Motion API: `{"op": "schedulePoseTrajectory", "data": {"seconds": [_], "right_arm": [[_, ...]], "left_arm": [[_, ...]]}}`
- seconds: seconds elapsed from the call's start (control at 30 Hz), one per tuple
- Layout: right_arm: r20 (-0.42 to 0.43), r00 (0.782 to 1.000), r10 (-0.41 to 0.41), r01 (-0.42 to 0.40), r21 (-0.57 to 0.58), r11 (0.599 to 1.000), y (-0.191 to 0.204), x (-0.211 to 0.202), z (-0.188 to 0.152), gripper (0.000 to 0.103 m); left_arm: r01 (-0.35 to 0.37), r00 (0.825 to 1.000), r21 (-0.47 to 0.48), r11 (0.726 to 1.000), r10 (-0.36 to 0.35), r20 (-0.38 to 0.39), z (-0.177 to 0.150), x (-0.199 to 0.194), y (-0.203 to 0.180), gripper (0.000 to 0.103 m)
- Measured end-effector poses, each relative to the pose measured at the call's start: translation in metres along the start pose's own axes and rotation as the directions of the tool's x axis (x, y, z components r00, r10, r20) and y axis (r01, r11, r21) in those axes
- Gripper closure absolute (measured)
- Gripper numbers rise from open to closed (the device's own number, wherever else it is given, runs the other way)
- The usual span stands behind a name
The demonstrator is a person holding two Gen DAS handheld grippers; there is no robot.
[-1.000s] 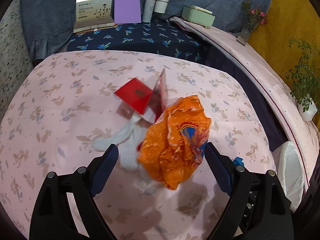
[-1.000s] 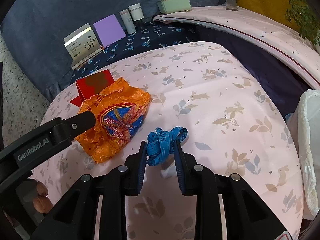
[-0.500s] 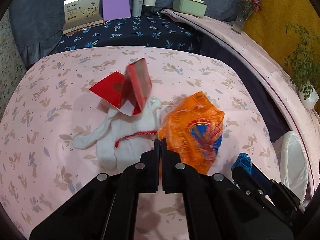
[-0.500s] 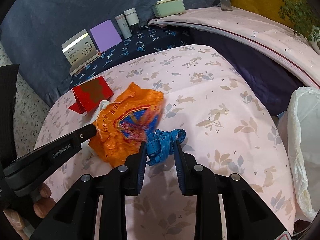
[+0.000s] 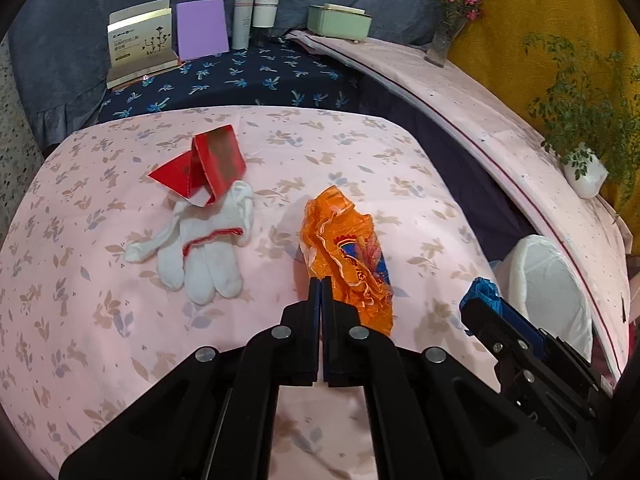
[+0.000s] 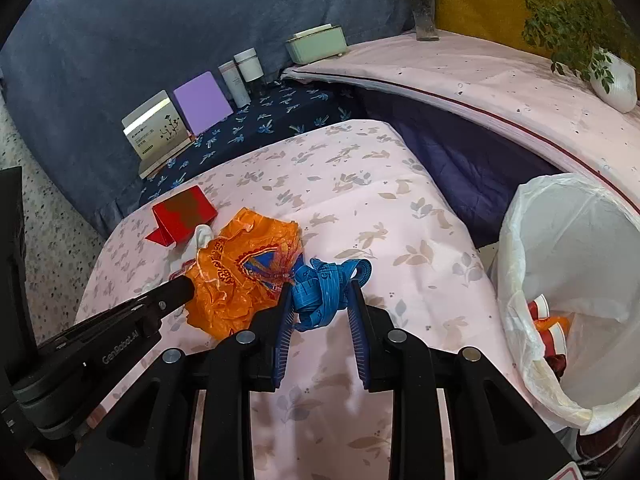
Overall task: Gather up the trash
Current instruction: 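Grasp the orange plastic bag with the left gripper while the right gripper holds the blue strap, then carry the orange bag over the bin and open the left gripper while the right gripper carries the strap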
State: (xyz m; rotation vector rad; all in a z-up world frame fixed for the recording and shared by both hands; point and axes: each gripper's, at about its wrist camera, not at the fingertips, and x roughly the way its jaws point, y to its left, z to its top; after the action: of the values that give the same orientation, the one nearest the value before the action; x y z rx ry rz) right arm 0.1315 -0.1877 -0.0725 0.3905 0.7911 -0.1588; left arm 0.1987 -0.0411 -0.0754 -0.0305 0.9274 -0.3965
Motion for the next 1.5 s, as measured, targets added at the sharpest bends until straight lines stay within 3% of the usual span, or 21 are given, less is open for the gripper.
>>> {"op": "schedulePoseTrajectory", "data": {"seconds": [0.1, 0.13, 0.17, 0.23, 0.37, 0.6, 0.63, 0.83, 0.93, 1.5], "right_arm": [[0.006, 1.0, -0.004, 0.004, 0.011, 1.0, -0.008, -0.006, -0.003, 0.077], [0.007, 1.0, -0.005, 0.005, 0.014, 1.0, -0.011, -0.008, -0.004, 0.077], [0.008, 1.0, -0.006, 0.006, 0.016, 1.0, -0.013, -0.009, -0.005, 0.077], [0.008, 1.0, -0.008, 0.008, 0.022, 1.0, -0.017, -0.01, -0.007, 0.077], [0.003, 1.0, -0.013, 0.013, 0.037, 0.999, -0.024, -0.009, -0.008, 0.077], [-0.002, 1.0, -0.026, 0.027, 0.052, 0.998, -0.038, -0.002, -0.007, 0.077], [-0.005, 1.0, -0.028, 0.028, 0.055, 0.998, -0.04, -0.001, -0.007, 0.077], [-0.016, 0.999, -0.034, 0.035, 0.067, 0.997, -0.048, 0.004, -0.008, 0.077], [-0.01, 0.999, -0.032, 0.033, 0.067, 0.997, -0.048, 0.001, -0.007, 0.077], [0.11, 0.993, -0.049, 0.04, 0.084, 0.996, -0.067, -0.067, -0.001, 0.077]], "left_arm": [[0.039, 0.999, 0.001, 0.999, -0.039, -0.027, -0.008, -0.001, -0.006, 0.101], [0.034, 0.999, 0.006, 0.999, -0.034, -0.029, -0.011, -0.001, -0.008, 0.095], [0.024, 0.999, 0.012, 1.0, -0.023, -0.032, -0.013, 0.0, -0.01, 0.087], [0.016, 0.999, 0.002, 1.0, -0.016, -0.041, -0.016, 0.004, -0.011, 0.039], [0.018, 0.998, -0.028, 0.999, -0.02, -0.055, -0.016, 0.014, -0.01, 0.031], [-0.006, 0.992, -0.035, 0.999, 0.001, -0.127, -0.015, 0.05, -0.015, 0.034], [-0.009, 0.991, -0.034, 0.999, 0.004, -0.133, -0.015, 0.053, -0.016, 0.043], [0.007, 0.989, -0.007, 1.0, -0.008, -0.147, -0.017, 0.059, -0.022, 0.075], [0.004, 0.992, 0.007, 1.0, -0.003, -0.126, -0.016, 0.051, -0.028, 0.082], [0.07, 0.998, 0.111, 0.991, -0.069, -0.012, -0.01, -0.017, -0.09, 0.084]]}}
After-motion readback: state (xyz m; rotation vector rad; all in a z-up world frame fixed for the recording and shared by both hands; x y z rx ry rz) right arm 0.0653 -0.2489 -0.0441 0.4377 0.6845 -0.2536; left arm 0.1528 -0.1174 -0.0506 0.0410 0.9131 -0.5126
